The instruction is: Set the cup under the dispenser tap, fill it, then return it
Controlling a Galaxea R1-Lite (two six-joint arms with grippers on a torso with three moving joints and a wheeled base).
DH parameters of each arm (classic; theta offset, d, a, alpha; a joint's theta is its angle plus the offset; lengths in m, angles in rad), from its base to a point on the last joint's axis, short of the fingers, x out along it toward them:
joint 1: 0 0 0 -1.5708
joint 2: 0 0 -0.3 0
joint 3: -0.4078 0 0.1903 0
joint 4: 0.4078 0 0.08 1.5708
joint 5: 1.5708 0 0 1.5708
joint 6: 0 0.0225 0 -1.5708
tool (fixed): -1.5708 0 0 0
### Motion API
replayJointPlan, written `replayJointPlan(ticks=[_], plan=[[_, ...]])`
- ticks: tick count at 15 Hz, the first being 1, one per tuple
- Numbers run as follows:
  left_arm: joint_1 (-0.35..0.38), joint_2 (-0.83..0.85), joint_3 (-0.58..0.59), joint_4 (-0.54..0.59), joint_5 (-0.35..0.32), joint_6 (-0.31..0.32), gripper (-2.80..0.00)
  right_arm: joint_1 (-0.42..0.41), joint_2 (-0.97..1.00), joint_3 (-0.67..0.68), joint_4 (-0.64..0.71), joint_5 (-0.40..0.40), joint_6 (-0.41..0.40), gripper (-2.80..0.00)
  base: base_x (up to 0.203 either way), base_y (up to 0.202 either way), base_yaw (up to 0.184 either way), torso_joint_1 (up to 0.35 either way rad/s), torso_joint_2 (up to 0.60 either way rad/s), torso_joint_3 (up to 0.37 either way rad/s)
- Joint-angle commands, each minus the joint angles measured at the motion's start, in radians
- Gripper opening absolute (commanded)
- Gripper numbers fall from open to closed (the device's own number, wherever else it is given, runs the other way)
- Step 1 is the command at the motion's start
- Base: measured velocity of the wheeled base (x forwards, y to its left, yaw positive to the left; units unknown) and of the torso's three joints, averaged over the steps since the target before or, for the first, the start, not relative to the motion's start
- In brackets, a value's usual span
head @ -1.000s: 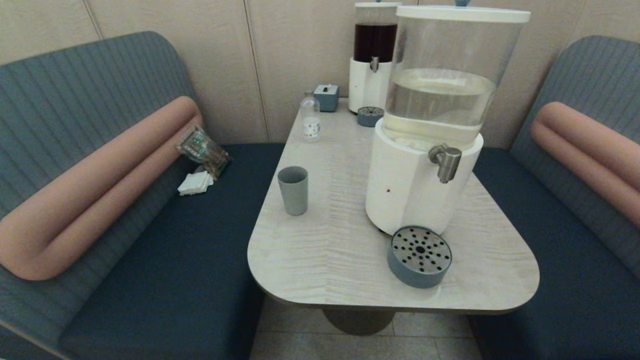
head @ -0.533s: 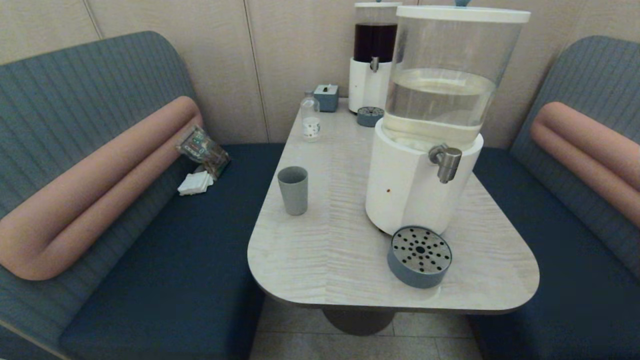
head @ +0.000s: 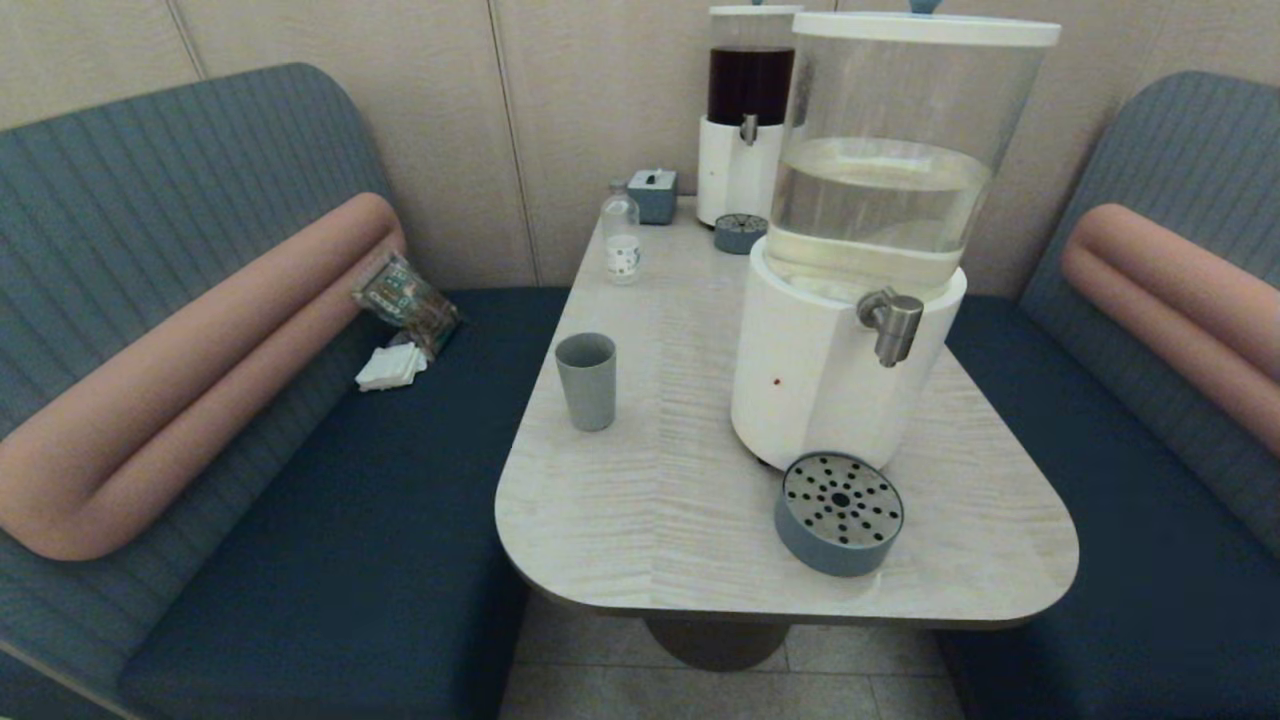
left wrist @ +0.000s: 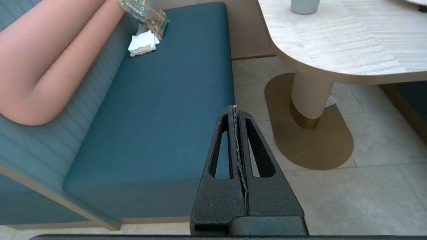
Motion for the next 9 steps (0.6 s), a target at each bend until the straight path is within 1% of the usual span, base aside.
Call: replayJointPlan(ticks=[1, 2, 5, 9], plan=[[0.000, -0.001, 0.000, -0.003, -0.002, -0.009, -2.80, 0.000, 0.001, 0.002, 0.001, 0.001, 0.000, -2.80, 0.000, 0.000, 0.000, 0.000, 0.00, 0.000], [0.000, -0.001, 0.000, 0.000, -0.004, 0.002, -2.80, 0.000, 0.001, 0.002, 0.000, 0.001, 0.000, -2.80, 0.000, 0.000, 0.000, 0.000, 0.00, 0.000], [0.000, -0.001, 0.000, 0.000, 0.000, -0.015, -2.80, 0.000, 0.001, 0.002, 0.000, 0.001, 0.000, -2.80, 0.000, 0.000, 0.000, 0.000, 0.00, 0.000], [0.000, -0.001, 0.000, -0.002, 0.000, -0.015, -2.80, 0.000, 0.001, 0.000, 0.001, 0.001, -0.002, -2.80, 0.000, 0.000, 0.000, 0.000, 0.00, 0.000]])
